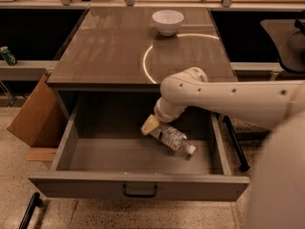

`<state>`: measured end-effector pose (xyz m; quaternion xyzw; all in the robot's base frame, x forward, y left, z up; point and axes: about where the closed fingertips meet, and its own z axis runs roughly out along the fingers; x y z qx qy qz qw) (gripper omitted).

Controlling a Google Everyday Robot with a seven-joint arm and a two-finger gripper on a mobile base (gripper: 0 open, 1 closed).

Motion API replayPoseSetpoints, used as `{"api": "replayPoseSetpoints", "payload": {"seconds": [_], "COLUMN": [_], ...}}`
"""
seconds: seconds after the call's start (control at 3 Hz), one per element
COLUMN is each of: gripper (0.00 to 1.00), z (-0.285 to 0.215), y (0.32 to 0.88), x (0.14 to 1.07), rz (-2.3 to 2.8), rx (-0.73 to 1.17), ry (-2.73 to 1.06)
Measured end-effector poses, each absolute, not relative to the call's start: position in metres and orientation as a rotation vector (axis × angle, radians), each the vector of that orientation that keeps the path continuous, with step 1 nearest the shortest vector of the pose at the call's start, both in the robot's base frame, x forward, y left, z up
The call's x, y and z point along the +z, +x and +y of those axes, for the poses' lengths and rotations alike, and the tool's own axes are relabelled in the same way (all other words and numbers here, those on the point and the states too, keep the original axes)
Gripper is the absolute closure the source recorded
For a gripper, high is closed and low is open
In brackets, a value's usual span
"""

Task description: Place blue plastic bottle into top drawer

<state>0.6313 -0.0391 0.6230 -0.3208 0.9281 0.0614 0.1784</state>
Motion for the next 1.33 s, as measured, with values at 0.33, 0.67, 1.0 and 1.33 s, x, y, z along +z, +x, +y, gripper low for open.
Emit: {"api": "replayPoseSetpoints", "payload": {"seconds": [0.33,0.67,1.0,1.33], "gripper": [0.00,0.00,0.00,0.00], "z": [-0.018,-0.017,-0.003,-0.003], "y": [0.709,0.710,0.727,0.727], "x": [0.605,0.601,0.561,0.570], "rz": [2.537,2.538,2.549,2.549], "rx": [0.106,0.107,0.116,0.116], "ry": [-0.840,-0.841,-0.855,-0.855]}}
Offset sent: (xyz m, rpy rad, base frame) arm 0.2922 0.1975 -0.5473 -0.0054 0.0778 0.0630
